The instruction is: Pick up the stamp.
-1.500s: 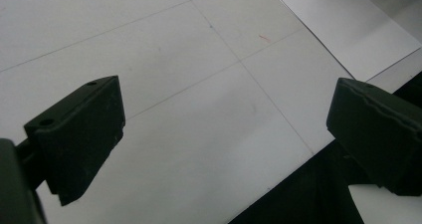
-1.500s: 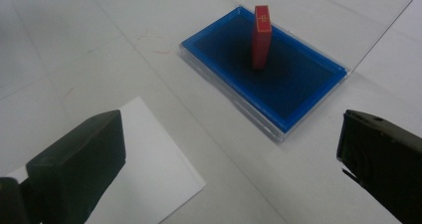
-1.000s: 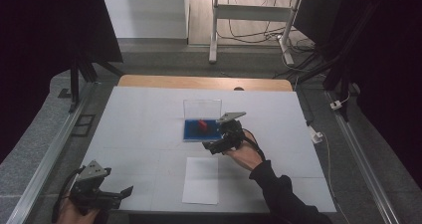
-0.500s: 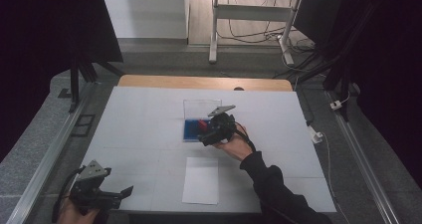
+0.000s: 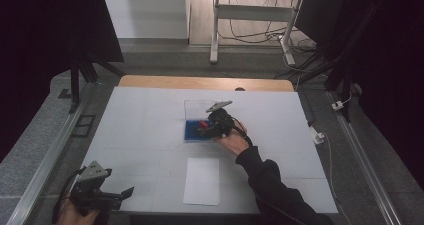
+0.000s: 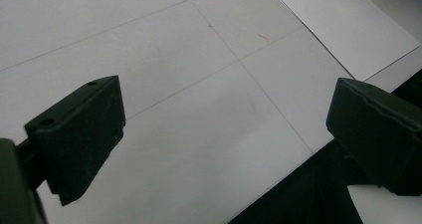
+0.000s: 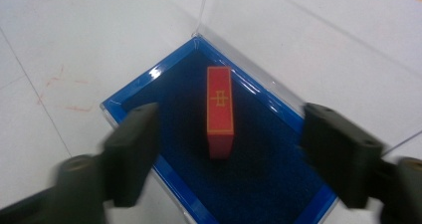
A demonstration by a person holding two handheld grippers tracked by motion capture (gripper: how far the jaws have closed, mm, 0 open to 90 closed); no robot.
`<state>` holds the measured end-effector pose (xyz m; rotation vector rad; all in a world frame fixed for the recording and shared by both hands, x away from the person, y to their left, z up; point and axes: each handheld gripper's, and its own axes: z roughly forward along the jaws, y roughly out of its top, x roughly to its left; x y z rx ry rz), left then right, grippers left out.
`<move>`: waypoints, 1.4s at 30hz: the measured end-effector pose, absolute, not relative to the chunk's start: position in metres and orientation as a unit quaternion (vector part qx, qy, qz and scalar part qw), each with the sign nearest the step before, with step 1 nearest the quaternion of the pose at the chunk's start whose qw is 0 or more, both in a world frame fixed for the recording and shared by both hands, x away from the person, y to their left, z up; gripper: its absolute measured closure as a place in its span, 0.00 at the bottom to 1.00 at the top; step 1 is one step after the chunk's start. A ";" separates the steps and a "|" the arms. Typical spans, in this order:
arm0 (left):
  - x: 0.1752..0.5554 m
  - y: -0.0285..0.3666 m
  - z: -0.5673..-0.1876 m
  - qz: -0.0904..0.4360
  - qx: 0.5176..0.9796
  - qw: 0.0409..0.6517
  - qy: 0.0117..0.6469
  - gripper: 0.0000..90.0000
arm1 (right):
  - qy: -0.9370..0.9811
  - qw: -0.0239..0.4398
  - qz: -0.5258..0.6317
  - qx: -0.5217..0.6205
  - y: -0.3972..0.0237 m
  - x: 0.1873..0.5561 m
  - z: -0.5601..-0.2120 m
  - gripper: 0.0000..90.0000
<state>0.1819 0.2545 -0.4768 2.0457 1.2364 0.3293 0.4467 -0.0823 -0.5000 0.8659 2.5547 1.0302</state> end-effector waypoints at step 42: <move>0.182 0.254 -0.477 0.128 0.794 0.355 0.476 0.03 | 0.884 0.117 0.365 0.266 -0.089 0.441 -0.480 0.89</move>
